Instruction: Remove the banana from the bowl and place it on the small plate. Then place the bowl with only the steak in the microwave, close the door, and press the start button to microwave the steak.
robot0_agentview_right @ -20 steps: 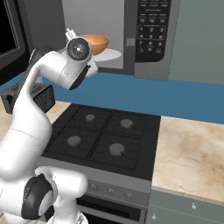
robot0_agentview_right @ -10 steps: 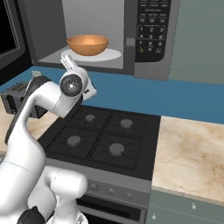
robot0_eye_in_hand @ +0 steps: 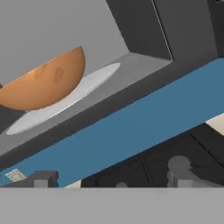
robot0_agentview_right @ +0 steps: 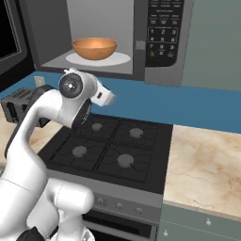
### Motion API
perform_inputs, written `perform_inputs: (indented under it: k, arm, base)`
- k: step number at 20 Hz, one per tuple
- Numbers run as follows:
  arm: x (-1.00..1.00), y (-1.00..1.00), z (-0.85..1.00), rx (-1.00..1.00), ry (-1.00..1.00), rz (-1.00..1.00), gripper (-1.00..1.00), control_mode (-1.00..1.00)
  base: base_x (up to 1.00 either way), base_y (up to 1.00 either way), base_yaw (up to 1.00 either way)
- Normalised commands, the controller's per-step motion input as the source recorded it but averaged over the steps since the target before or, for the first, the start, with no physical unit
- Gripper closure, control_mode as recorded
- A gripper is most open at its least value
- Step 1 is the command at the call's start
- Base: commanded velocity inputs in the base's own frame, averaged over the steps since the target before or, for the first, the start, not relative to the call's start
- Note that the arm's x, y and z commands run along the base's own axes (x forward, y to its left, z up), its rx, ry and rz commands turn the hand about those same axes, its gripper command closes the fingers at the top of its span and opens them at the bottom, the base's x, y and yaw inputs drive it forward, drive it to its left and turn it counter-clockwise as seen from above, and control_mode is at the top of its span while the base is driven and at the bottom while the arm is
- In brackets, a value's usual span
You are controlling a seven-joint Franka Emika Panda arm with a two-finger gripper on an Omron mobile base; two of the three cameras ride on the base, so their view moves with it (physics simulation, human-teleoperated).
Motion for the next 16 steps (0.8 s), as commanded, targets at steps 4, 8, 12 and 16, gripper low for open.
perform_inputs:
  k: [4, 8, 12, 16]
  arm:
    - [-0.14, -0.19, 0.0, -0.44, 0.1, -0.06, -1.0, -1.0]
    - [-0.11, -0.22, -0.05, -0.43, 0.15, -0.12, -1.0, -1.0]
    - [-0.18, -0.2, -0.17, -0.47, 0.11, -0.11, -1.0, -1.0]
    - [-0.21, -0.19, -0.23, -0.49, 0.04, -0.09, -1.0, -1.0]
  base:
    - [0.0, 0.0, 0.0]
    - [0.0, 0.0, 0.0]
    - [0.0, 0.0, 0.0]
    - [0.0, 0.0, 0.0]
